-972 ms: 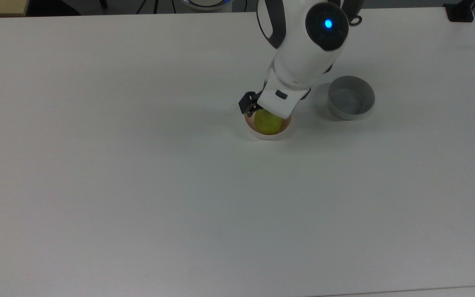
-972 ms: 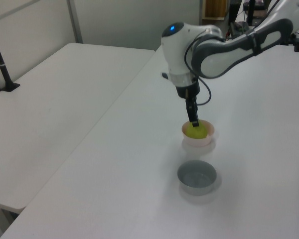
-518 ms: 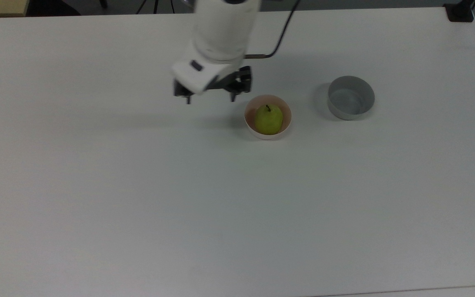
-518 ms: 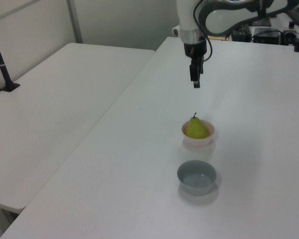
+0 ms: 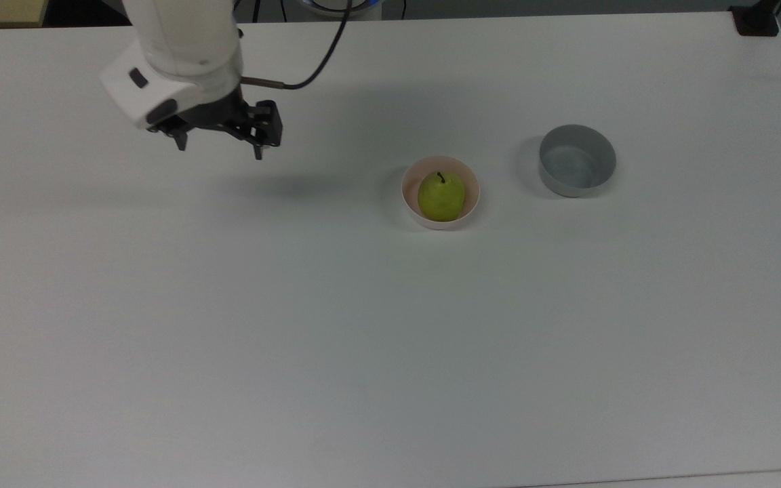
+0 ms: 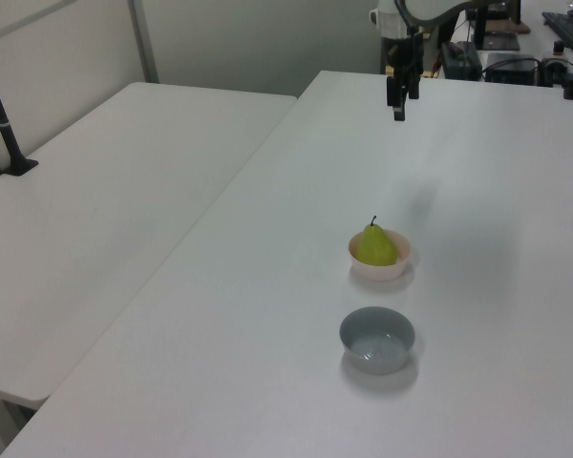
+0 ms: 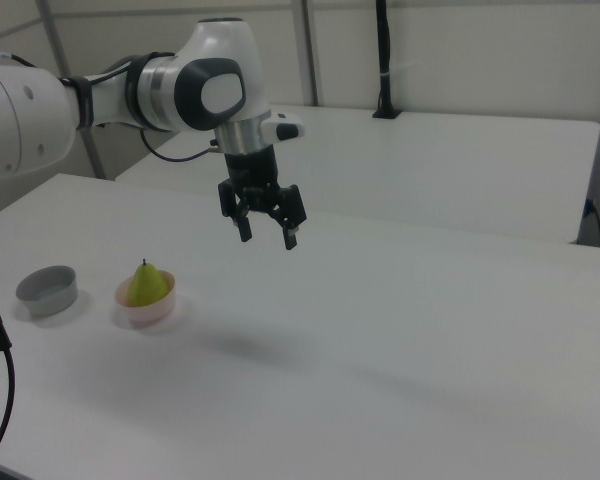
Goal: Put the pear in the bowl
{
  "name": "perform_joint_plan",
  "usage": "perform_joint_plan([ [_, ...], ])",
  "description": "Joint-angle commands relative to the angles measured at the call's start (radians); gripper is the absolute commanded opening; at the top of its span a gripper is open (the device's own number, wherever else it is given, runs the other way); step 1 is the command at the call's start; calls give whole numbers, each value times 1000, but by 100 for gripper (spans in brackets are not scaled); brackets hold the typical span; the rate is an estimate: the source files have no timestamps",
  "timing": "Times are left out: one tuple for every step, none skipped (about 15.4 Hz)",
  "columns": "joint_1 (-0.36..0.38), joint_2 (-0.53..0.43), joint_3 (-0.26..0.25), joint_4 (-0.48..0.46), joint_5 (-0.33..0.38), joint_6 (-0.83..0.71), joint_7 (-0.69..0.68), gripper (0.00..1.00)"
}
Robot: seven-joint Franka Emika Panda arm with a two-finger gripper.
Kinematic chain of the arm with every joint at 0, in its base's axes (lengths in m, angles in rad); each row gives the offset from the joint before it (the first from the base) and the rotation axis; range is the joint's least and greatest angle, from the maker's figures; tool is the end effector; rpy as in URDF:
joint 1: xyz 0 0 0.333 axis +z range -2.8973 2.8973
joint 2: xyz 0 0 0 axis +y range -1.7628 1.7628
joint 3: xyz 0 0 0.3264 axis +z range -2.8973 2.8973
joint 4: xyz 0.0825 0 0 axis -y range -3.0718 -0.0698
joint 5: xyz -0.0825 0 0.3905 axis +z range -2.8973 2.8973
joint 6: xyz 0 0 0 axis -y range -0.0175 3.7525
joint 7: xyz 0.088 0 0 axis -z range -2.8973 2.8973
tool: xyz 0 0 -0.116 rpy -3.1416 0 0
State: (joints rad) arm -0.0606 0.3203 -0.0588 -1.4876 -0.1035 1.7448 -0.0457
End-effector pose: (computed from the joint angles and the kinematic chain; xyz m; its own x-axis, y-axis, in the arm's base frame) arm 0.6552 -0.0841 0.4850 0.9961 -0.0540 -0.0691 -0.0458 -0.9922 0.1158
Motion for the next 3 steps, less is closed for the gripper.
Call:
perform_joint_plan([
  [-25, -30, 7, -11, 2, 1, 9, 100],
  [-30, -35, 7, -13, 4, 1, 10, 100],
  [-36, -41, 7, -13, 4, 1, 12, 100],
])
